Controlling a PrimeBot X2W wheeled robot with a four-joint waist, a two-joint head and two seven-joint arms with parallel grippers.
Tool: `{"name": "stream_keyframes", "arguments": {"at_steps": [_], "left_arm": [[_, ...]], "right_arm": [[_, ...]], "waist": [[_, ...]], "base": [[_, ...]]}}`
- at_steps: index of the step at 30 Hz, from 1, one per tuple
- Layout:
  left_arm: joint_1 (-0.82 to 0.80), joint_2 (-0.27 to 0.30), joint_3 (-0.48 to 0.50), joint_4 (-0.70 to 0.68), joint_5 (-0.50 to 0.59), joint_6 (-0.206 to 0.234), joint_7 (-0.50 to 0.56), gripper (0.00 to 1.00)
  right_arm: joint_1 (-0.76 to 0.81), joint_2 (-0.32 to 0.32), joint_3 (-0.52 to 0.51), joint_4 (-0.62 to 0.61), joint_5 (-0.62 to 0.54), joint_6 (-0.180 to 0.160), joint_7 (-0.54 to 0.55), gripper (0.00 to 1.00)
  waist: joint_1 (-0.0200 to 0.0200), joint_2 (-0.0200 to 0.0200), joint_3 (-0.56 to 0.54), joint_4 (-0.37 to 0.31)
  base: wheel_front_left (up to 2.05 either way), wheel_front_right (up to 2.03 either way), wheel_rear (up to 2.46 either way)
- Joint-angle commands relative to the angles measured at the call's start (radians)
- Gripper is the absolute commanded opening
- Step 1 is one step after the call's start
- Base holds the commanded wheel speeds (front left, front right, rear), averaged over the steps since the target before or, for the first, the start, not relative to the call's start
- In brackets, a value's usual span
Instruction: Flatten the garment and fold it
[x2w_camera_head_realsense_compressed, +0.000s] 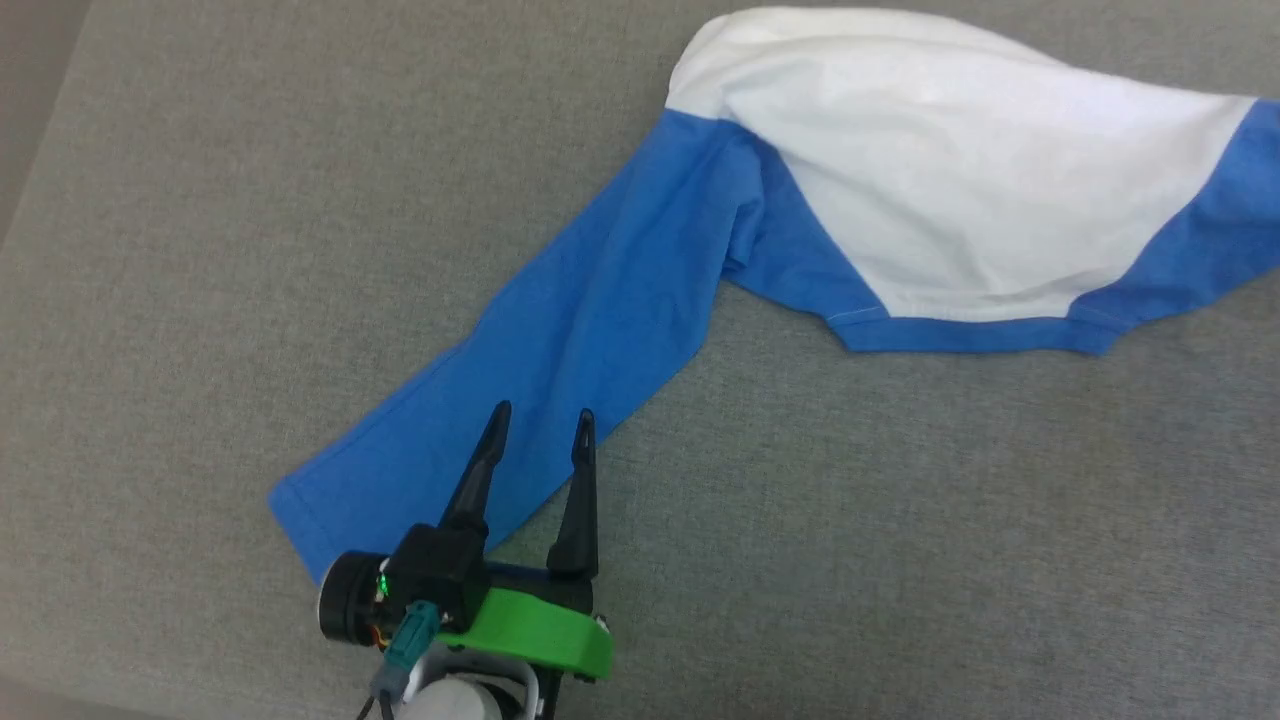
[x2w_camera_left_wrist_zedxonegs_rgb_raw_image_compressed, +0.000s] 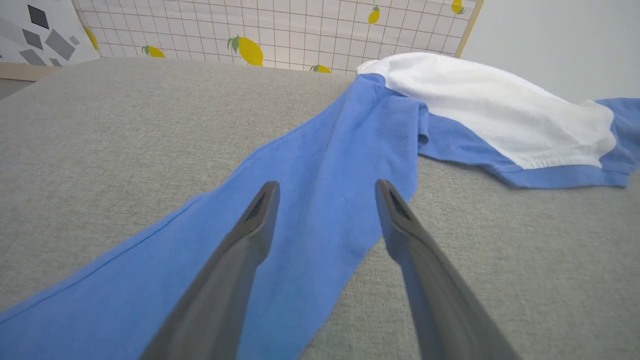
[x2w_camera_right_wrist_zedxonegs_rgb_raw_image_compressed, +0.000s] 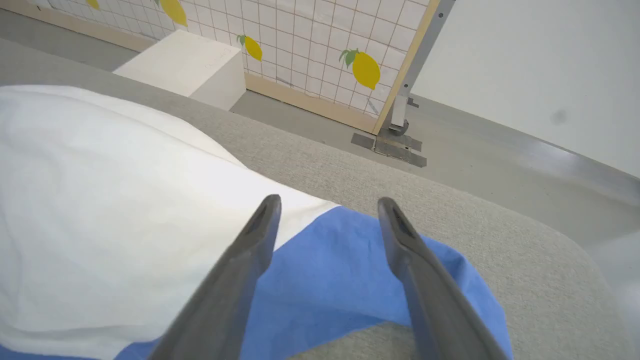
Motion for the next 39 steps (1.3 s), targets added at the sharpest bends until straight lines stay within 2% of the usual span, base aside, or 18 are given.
{"name": "stream_keyframes", "arguments": {"at_steps": [1, 5, 10, 14, 22, 23, 24, 25, 26, 32, 39], "left_arm": [[0.015, -0.002, 0.006, 0.000, 0.004, -0.007, -0.005, 1.00], [0.029, -0.003, 0.011, -0.005, 0.002, -0.012, -0.005, 1.00], [0.030, -0.005, 0.010, -0.018, 0.001, -0.016, -0.005, 1.00], [0.020, -0.008, 0.006, -0.025, 0.005, -0.012, -0.005, 1.00], [-0.007, -0.011, -0.007, -0.026, 0.007, -0.004, -0.005, 1.00], [-0.009, -0.012, -0.008, -0.025, 0.006, -0.002, -0.005, 1.00], [-0.011, -0.012, -0.009, -0.025, 0.005, -0.001, -0.005, 1.00], [-0.013, -0.012, -0.010, -0.023, 0.005, 0.001, -0.005, 1.00], [-0.015, -0.012, -0.011, -0.022, 0.004, 0.002, -0.005, 1.00], [-0.016, -0.013, -0.009, -0.009, 0.000, 0.008, -0.005, 1.00], [-0.004, -0.013, -0.001, 0.010, -0.005, 0.004, -0.005, 1.00]], "right_arm": [[0.048, 0.012, 0.018, -0.050, 0.035, -0.002, 0.018, 1.00], [0.168, 0.050, 0.056, -0.167, 0.117, -0.002, 0.115, 1.00], [0.268, 0.045, 0.086, -0.218, 0.134, -0.002, 0.195, 1.00], [0.277, 0.025, 0.116, -0.181, 0.127, -0.002, 0.201, 1.00], [0.194, 0.006, 0.198, -0.051, 0.115, -0.002, 0.151, 1.00], [0.182, 0.007, 0.208, -0.035, 0.117, -0.002, 0.146, 0.89], [0.174, 0.007, 0.215, -0.022, 0.120, -0.002, 0.145, 0.48], [0.163, 0.004, 0.227, -0.009, 0.121, -0.002, 0.147, 0.29], [0.156, 0.002, 0.236, -0.001, 0.122, -0.002, 0.145, 0.00], [0.142, -0.009, 0.248, 0.008, 0.161, -0.002, 0.127, 0.00], [0.265, -0.003, 0.150, -0.113, 0.218, -0.002, 0.127, 0.00]], "waist": [[-0.0001, 0.0000, -0.070, -0.038], [-0.0001, 0.0000, -0.087, -0.035], [-0.0001, 0.0000, -0.062, -0.010], [-0.0001, 0.0000, -0.021, 0.016], [-0.0001, 0.0000, 0.034, 0.046], [-0.0001, 0.0000, 0.038, 0.046], [-0.0001, 0.0000, 0.040, 0.046], [-0.0001, 0.0000, 0.042, 0.044], [-0.0001, 0.0000, 0.043, 0.042], [-0.0001, 0.0000, 0.016, 0.004], [-0.0001, 0.0000, -0.069, -0.052]], "base": [[0.00, 0.00, 0.00], [0.00, 0.00, 0.00], [0.00, 0.00, 0.00], [0.00, 0.00, 0.00], [0.00, 0.00, 0.00], [0.00, 0.00, 0.00], [0.00, 0.00, 0.00], [0.00, 0.00, 0.00], [0.00, 0.00, 0.00], [0.00, 0.00, 0.00], [0.00, 0.00, 0.00]]}}
